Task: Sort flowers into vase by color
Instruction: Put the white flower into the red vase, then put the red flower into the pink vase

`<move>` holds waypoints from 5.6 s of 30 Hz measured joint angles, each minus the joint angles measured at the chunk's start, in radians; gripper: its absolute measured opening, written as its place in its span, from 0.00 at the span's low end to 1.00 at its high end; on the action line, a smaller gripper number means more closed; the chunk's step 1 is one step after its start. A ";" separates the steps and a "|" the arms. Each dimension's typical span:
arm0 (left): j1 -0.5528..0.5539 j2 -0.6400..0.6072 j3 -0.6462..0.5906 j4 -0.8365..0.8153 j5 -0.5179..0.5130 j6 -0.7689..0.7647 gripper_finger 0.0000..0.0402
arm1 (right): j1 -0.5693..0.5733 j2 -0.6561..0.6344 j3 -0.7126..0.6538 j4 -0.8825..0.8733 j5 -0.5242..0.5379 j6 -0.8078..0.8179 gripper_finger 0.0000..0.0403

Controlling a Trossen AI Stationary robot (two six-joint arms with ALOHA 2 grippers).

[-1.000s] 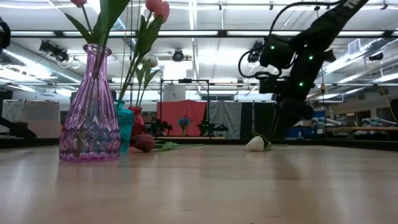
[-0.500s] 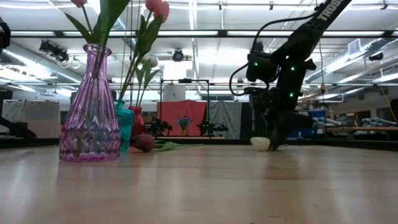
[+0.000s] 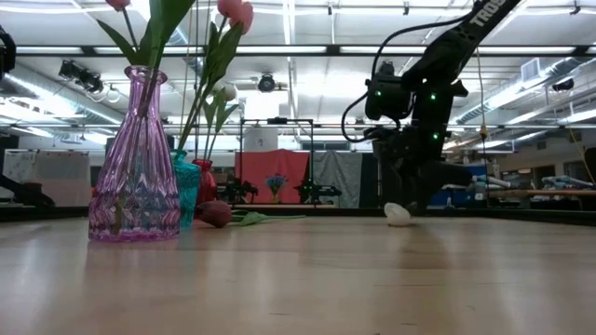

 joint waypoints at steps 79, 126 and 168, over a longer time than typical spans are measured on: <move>0.000 -0.128 0.129 -0.014 -0.001 0.214 0.46 | 0.118 0.118 0.238 1.265 -0.549 0.253 0.02; 0.000 -0.129 0.179 -0.020 -0.060 0.262 0.46 | 0.036 0.523 0.641 1.164 -0.589 0.419 0.15; 0.000 -0.130 0.178 -0.021 -0.064 0.254 0.46 | -0.011 0.342 0.653 0.067 -0.546 0.044 0.55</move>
